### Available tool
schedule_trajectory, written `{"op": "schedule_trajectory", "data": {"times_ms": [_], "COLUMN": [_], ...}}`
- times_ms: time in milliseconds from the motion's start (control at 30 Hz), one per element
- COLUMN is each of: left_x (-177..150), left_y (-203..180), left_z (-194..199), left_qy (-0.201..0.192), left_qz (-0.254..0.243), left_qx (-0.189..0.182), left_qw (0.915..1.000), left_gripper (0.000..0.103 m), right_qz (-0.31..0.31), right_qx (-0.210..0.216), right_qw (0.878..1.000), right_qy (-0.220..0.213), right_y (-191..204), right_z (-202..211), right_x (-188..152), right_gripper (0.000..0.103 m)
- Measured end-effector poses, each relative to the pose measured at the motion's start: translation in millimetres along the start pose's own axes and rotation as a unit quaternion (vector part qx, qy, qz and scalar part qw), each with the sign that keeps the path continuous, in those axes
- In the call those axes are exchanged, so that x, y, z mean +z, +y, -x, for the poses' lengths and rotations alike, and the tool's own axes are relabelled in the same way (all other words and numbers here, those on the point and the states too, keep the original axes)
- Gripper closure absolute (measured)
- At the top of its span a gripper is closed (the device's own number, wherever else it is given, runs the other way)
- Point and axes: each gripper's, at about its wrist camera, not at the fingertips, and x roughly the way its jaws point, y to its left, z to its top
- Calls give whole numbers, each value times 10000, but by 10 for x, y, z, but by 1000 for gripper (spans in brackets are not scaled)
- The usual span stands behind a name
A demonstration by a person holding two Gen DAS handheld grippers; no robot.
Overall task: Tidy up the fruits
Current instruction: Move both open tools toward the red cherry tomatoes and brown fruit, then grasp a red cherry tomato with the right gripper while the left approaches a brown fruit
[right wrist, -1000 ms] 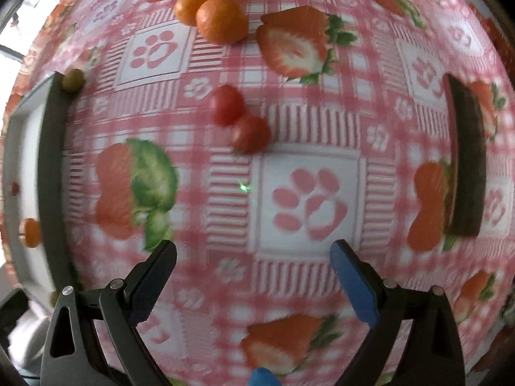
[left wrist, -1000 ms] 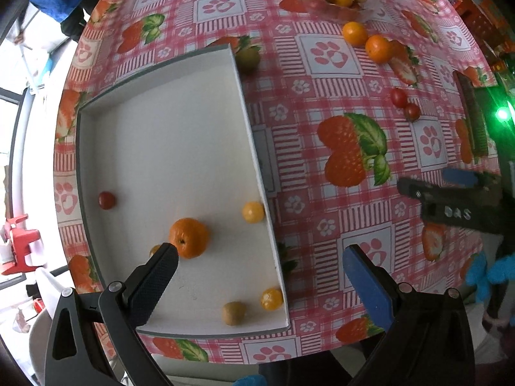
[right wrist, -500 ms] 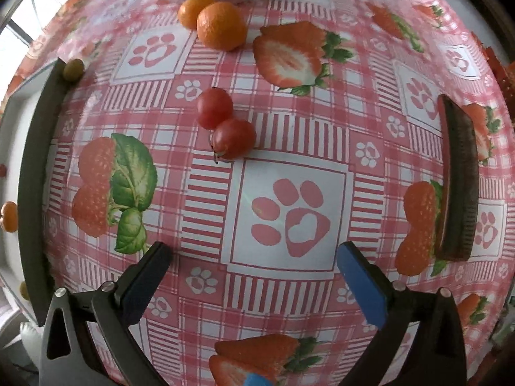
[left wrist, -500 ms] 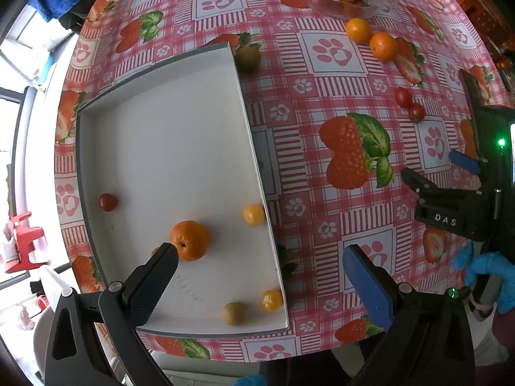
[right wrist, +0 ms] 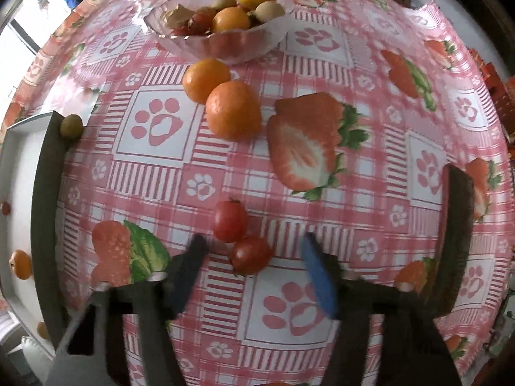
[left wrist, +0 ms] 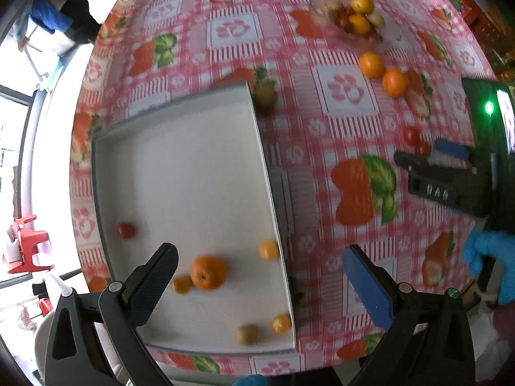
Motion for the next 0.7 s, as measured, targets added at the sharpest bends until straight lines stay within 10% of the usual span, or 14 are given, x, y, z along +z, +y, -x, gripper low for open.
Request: {"op": "schedule_trajectory", "data": {"times_ms": [67,700], "left_x": [109,1073], "left_y": [-11,-588], "left_z": [14,-688], "left_qy": [-90,-265], "left_qz": [-22,-1962], "left_qx": [52,913], "left_qw": [9999,9759], "left_gripper": [0,0], "right_qz": [-88,-865], "right_qx": [219,1300], "right_qw": [9997,9877], "right_qy": [-23,-10], "right_y": [-138,-698], "right_z": [41,693], "right_x": [32,-587], "right_gripper": [79,78]}}
